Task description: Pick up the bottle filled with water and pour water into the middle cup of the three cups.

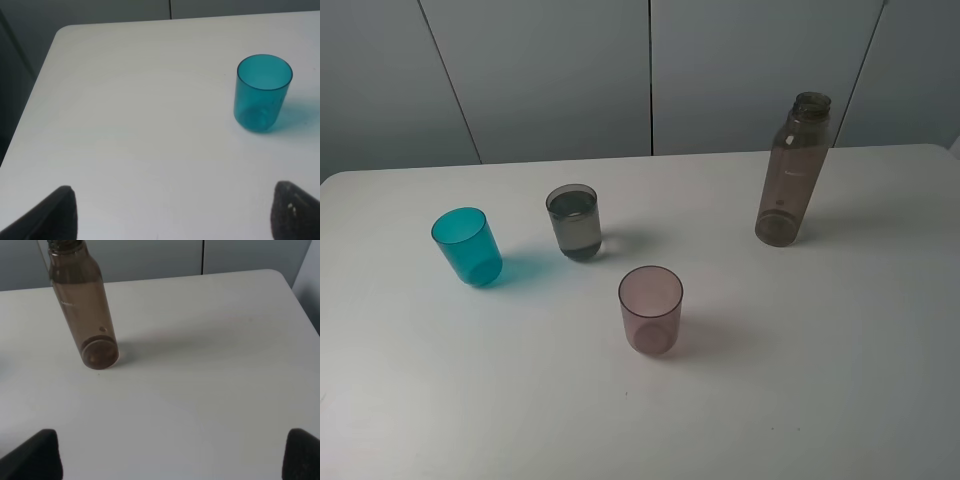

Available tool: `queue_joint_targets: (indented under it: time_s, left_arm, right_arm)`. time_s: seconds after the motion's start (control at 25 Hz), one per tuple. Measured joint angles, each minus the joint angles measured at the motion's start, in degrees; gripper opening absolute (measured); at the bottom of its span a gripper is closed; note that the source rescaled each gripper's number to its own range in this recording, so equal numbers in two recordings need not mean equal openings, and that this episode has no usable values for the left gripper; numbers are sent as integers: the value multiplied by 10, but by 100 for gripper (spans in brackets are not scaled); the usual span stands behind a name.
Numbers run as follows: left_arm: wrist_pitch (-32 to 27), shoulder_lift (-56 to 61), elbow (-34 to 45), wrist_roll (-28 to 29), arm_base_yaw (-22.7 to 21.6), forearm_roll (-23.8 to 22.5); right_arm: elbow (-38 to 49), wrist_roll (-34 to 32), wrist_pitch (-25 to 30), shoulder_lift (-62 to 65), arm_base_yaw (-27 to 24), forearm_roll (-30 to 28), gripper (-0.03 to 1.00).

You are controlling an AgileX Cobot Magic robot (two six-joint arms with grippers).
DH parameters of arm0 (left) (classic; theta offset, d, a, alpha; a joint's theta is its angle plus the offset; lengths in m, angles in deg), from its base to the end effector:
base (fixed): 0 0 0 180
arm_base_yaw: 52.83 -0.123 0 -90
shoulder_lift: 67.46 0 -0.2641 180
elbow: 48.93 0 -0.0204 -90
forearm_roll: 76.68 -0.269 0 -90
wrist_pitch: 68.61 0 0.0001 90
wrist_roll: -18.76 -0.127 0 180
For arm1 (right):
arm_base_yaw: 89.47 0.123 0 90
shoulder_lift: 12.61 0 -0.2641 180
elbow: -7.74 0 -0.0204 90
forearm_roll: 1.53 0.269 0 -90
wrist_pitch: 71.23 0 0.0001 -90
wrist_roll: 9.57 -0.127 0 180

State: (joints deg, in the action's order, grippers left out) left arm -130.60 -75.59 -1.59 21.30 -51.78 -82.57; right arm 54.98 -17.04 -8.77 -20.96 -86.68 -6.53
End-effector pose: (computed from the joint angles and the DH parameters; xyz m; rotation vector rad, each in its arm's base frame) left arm 0.0611 0.0104 0.2715 -0.0336 2.0465 0.0840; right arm 0.0613 -0.0068 0.2707 0.0903 2.0552 0.0063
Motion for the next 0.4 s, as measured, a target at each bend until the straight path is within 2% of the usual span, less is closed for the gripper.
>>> queue_joint_targets:
  time_s: [0.4]
  left_arm:
    - [0,0,0,1,0,0]
  right_arm:
    - [0,0,0,0,0,0,84]
